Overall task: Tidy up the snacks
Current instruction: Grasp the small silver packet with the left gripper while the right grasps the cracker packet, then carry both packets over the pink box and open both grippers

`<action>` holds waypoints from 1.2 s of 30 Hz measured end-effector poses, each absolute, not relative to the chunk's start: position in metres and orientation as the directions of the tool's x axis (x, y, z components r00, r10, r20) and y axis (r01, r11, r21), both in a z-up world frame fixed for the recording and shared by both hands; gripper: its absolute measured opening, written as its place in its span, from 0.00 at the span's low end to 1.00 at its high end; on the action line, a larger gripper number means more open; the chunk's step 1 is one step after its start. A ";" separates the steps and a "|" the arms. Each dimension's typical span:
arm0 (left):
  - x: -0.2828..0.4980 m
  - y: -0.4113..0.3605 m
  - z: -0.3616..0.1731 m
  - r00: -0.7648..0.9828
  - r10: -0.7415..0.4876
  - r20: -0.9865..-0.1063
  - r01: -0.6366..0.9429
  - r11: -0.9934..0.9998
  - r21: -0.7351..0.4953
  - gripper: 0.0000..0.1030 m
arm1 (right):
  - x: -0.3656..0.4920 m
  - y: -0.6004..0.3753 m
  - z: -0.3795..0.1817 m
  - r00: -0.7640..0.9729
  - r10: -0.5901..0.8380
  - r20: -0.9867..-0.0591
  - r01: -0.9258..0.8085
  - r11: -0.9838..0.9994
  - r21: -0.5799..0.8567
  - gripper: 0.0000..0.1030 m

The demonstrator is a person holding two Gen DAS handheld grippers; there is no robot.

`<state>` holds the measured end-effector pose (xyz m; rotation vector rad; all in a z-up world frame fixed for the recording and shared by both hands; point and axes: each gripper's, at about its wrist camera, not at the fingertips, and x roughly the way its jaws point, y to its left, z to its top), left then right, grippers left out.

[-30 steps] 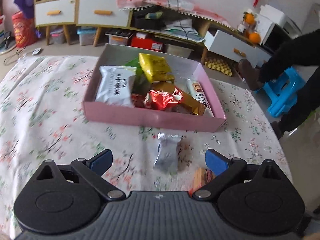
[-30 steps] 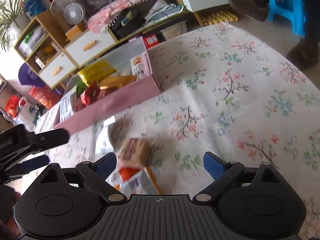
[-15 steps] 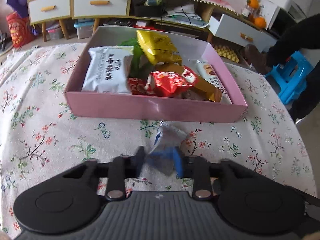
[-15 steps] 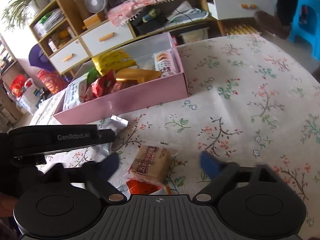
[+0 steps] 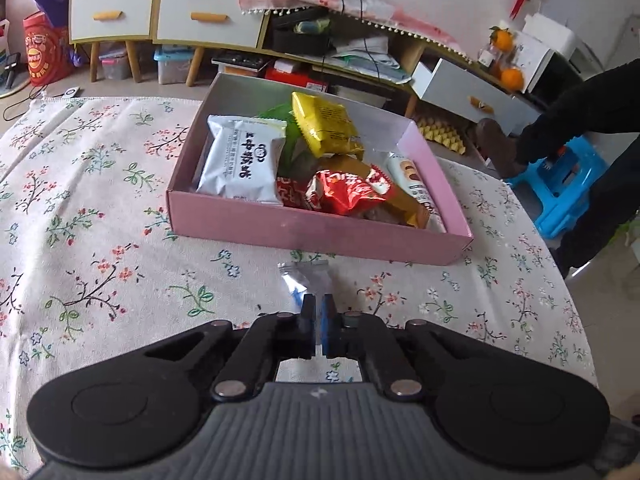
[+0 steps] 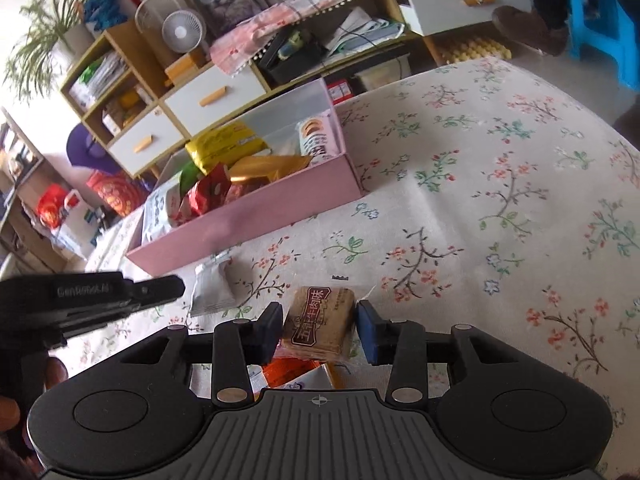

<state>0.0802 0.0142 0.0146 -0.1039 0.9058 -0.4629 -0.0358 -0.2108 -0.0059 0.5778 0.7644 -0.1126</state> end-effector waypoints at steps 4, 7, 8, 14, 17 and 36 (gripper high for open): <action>0.085 0.009 0.011 0.533 -0.415 -0.737 0.332 0.904 -0.269 0.61 | -0.039 -0.217 -0.006 0.730 0.098 -0.676 0.327 0.819 0.471 0.38; 0.091 0.000 0.009 0.547 -0.381 -0.745 0.323 0.918 -0.232 0.69 | -0.039 -0.216 -0.007 0.731 0.106 -0.674 0.321 0.819 0.476 0.38; 0.093 -0.005 0.008 0.544 -0.374 -0.751 0.328 0.919 -0.220 0.69 | -0.040 -0.216 -0.007 0.731 0.106 -0.675 0.319 0.820 0.474 0.38; 0.083 -0.037 -0.010 0.570 -0.261 -0.779 0.371 0.928 -0.039 0.42 | -0.044 -0.223 -0.008 0.736 0.097 -0.670 0.333 0.809 0.484 0.38; 0.079 -0.038 -0.009 0.588 -0.243 -0.771 0.381 0.925 -0.001 0.27 | -0.047 -0.225 -0.005 0.747 0.089 -0.659 0.330 0.811 0.483 0.38; 0.063 0.019 0.031 0.593 -0.436 -0.677 0.373 0.894 -0.249 0.24 | -0.056 -0.226 -0.002 0.754 0.097 -0.650 0.338 0.791 0.510 0.38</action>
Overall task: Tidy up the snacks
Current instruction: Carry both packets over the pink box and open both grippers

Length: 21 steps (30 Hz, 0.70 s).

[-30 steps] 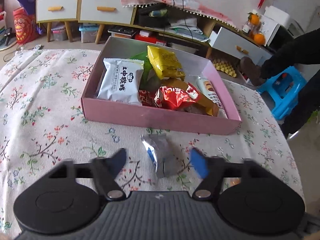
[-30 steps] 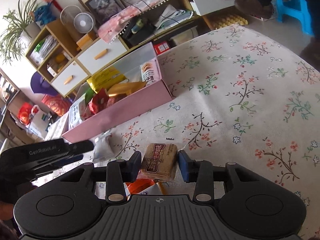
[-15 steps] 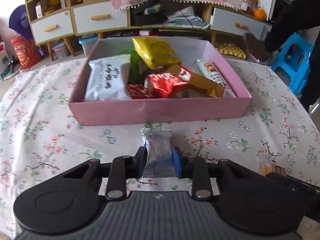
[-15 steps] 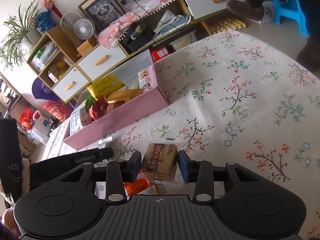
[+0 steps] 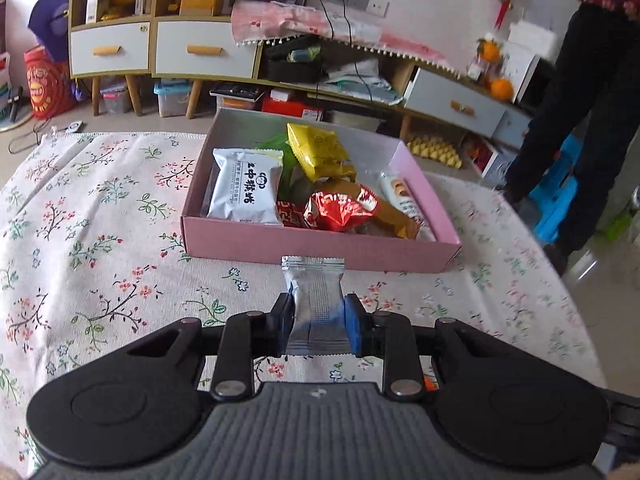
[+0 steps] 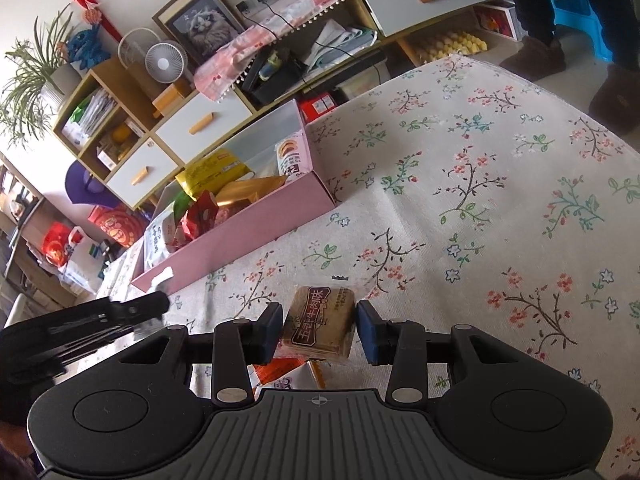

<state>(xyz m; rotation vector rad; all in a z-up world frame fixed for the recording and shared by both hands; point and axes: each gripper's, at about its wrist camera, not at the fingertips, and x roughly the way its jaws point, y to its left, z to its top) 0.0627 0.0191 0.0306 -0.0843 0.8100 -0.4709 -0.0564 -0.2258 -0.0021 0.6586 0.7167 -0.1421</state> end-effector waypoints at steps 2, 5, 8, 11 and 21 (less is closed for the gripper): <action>0.065 0.023 0.032 0.586 -0.459 -0.667 0.368 0.885 -0.286 0.24 | -0.056 -0.227 -0.003 0.755 0.100 -0.648 0.340 0.786 0.517 0.38; 0.069 0.030 0.036 0.584 -0.487 -0.650 0.358 0.873 -0.332 0.24 | -0.056 -0.229 -0.003 0.759 0.097 -0.644 0.341 0.783 0.520 0.38; 0.073 0.033 0.039 0.584 -0.502 -0.638 0.353 0.865 -0.357 0.24 | -0.055 -0.230 -0.003 0.762 0.100 -0.640 0.340 0.779 0.527 0.37; 0.076 0.033 0.040 0.577 -0.519 -0.631 0.354 0.855 -0.380 0.24 | -0.054 -0.230 -0.002 0.767 0.102 -0.634 0.338 0.776 0.533 0.37; 0.084 0.007 0.047 0.560 -0.548 -0.622 0.425 0.834 -0.352 0.24 | -0.041 -0.238 0.005 0.786 0.127 -0.605 0.324 0.749 0.578 0.38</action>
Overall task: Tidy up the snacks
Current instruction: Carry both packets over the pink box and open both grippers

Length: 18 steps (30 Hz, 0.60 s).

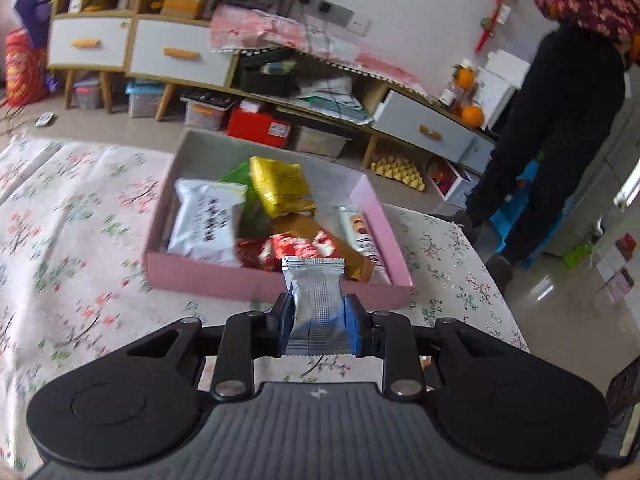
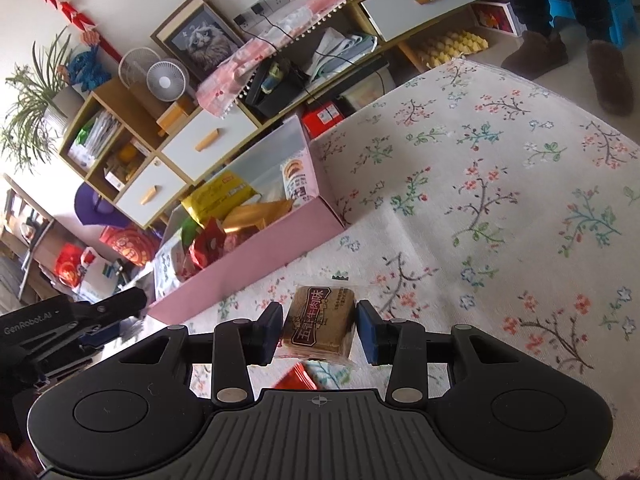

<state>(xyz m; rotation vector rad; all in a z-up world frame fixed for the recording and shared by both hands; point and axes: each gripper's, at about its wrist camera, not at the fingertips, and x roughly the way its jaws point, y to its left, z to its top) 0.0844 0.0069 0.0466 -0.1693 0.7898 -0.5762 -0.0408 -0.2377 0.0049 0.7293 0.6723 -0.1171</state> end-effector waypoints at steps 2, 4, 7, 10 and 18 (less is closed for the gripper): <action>0.091 -0.004 0.046 0.554 -0.546 -0.629 0.442 0.833 -0.334 0.24 | -0.034 -0.240 0.010 0.792 0.130 -0.596 0.319 0.745 0.586 0.38; 0.099 -0.014 0.046 0.537 -0.555 -0.635 0.461 0.824 -0.330 0.24 | -0.024 -0.242 0.016 0.800 0.141 -0.583 0.306 0.740 0.600 0.38; 0.113 -0.030 0.044 0.527 -0.546 -0.651 0.488 0.822 -0.294 0.24 | -0.007 -0.244 0.028 0.816 0.148 -0.558 0.282 0.740 0.610 0.38; 0.129 -0.035 0.037 0.520 -0.544 -0.659 0.483 0.823 -0.298 0.24 | 0.017 -0.246 0.038 0.830 0.164 -0.534 0.254 0.741 0.622 0.38; 0.155 -0.034 0.027 0.573 -0.495 -0.652 0.467 0.852 -0.236 0.25 | 0.077 -0.243 0.029 0.800 0.235 -0.552 0.225 0.736 0.639 0.38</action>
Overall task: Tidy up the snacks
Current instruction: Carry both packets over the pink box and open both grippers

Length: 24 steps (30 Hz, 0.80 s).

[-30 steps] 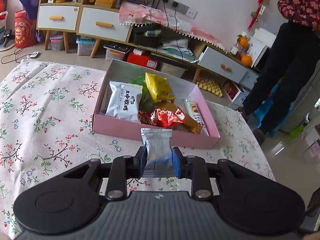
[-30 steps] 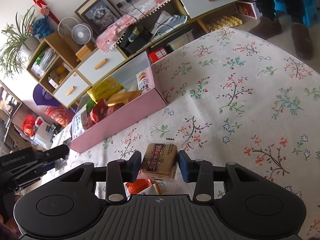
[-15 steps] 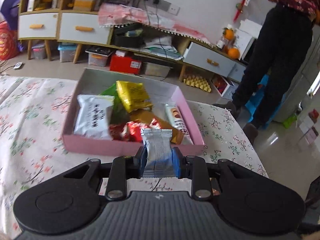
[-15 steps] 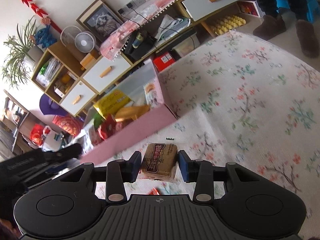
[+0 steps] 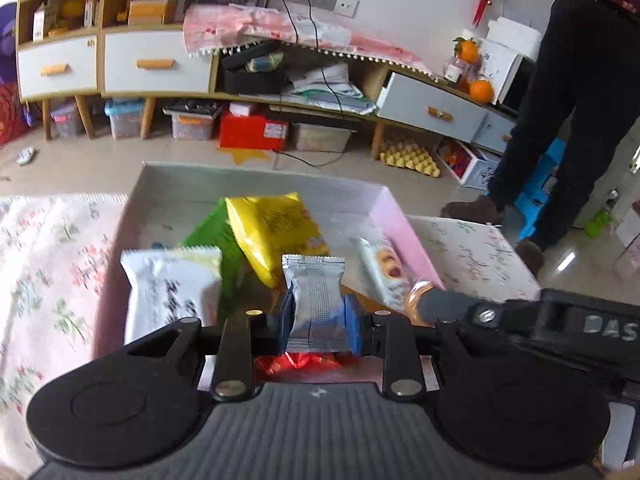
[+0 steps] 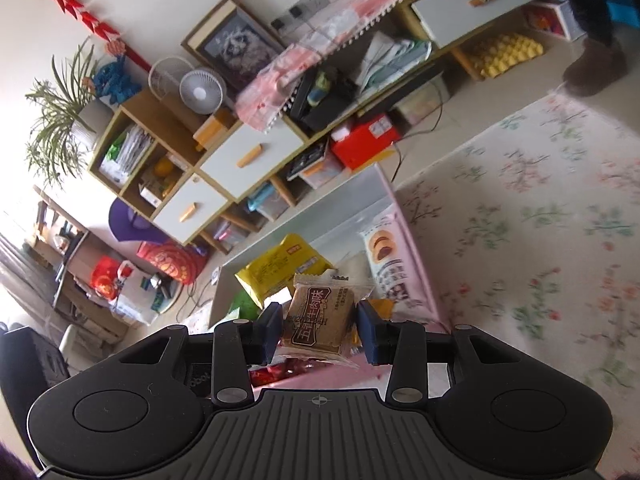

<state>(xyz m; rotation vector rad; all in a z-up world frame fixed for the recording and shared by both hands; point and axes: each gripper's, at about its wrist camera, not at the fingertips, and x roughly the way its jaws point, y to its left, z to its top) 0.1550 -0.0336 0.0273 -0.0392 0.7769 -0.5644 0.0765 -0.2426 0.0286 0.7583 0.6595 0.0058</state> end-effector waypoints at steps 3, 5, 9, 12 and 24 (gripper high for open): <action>0.159 -0.034 0.026 0.594 -0.461 -0.659 0.461 0.867 -0.191 0.25 | 0.093 -0.236 0.016 0.771 0.240 -0.589 0.242 0.746 0.621 0.38; 0.165 -0.030 0.026 0.600 -0.462 -0.653 0.448 0.870 -0.205 0.25 | 0.103 -0.232 0.010 0.760 0.247 -0.602 0.249 0.744 0.620 0.38; 0.175 -0.020 0.032 0.613 -0.466 -0.638 0.411 0.878 -0.246 0.25 | 0.109 -0.228 0.015 0.769 0.236 -0.594 0.239 0.756 0.610 0.38; 0.180 -0.024 0.034 0.628 -0.436 -0.645 0.414 0.889 -0.198 0.25 | 0.118 -0.229 0.017 0.769 0.240 -0.592 0.239 0.751 0.615 0.38; 0.199 -0.046 0.029 0.621 -0.414 -0.665 0.468 0.877 -0.108 0.28 | 0.171 -0.230 0.023 0.755 0.150 -0.638 0.261 0.824 0.503 0.38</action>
